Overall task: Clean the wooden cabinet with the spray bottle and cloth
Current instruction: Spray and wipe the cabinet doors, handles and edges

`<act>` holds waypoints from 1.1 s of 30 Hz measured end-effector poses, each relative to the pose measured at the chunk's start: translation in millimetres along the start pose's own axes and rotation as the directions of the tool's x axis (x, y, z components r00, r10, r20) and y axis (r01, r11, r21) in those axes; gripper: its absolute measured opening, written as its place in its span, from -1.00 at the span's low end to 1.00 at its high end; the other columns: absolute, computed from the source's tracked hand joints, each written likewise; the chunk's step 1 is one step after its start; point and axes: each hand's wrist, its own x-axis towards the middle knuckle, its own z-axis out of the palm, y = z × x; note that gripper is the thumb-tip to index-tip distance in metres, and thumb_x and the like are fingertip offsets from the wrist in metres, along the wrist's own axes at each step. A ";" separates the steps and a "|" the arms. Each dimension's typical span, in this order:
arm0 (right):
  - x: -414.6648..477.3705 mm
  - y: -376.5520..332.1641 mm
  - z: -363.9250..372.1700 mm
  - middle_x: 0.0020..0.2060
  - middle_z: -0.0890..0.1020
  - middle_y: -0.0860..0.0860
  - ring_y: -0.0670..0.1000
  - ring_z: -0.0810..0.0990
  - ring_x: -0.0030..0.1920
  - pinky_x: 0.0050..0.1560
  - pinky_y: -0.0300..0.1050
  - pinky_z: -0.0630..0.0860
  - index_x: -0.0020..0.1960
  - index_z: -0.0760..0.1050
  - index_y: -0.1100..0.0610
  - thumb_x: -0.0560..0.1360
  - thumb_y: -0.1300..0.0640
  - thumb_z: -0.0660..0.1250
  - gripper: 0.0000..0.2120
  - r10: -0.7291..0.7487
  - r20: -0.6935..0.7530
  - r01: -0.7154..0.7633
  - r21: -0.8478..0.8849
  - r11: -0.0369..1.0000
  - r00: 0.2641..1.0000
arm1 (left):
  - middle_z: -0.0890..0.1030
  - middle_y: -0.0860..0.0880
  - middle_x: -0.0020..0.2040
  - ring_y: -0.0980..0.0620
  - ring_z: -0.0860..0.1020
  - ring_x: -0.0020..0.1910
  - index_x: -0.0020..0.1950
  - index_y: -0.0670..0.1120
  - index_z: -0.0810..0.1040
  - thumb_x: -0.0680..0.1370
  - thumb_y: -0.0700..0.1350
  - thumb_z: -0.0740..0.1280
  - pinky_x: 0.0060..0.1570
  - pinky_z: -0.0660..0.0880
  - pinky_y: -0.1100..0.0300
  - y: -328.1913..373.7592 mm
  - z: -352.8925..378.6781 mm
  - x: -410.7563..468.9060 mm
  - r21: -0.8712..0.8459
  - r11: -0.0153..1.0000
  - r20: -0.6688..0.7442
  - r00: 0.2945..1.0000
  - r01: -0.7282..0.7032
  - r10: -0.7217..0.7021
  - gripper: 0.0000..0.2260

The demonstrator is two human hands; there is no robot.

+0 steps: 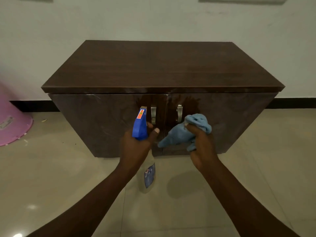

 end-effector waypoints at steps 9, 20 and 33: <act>-15.2 -60.6 -49.9 -0.09 0.59 0.02 -0.03 0.59 -0.18 -0.28 -0.20 0.50 0.17 0.49 0.12 0.51 0.13 0.31 -0.76 -0.516 -0.361 0.563 0.029 0.826 0.776 | 0.59 -0.02 -0.21 -0.01 0.58 -0.23 -0.12 0.00 0.52 0.33 -0.08 0.49 -0.18 0.56 0.13 26.5 37.0 0.3 0.005 1.000 0.109 0.994 -0.026 0.025 -0.80; 34.7 -103.1 -96.3 0.21 0.53 -0.02 -0.11 0.53 0.20 0.25 -0.11 0.48 0.32 0.37 -0.03 0.55 -0.16 0.15 -0.61 -0.607 -0.484 0.624 -0.148 0.767 0.630 | 0.59 0.04 -0.27 0.12 0.58 -0.29 -0.15 -0.04 0.54 0.38 -0.07 0.47 -0.21 0.56 0.25 78.0 106.9 -9.9 0.076 0.991 0.285 0.955 -0.108 0.082 -0.86; 32.1 -19.7 47.3 0.54 -0.12 0.16 0.25 0.02 0.53 0.39 0.28 0.26 0.53 -0.09 -0.09 0.57 -0.22 0.00 -0.40 -0.813 -0.116 0.506 -0.729 0.460 0.571 | 0.64 -0.07 -0.25 0.06 0.63 -0.25 -0.16 0.07 0.56 0.36 -0.12 0.48 -0.16 0.58 0.10 100.6 -0.3 16.8 0.133 0.989 0.267 0.963 -0.065 0.027 -0.84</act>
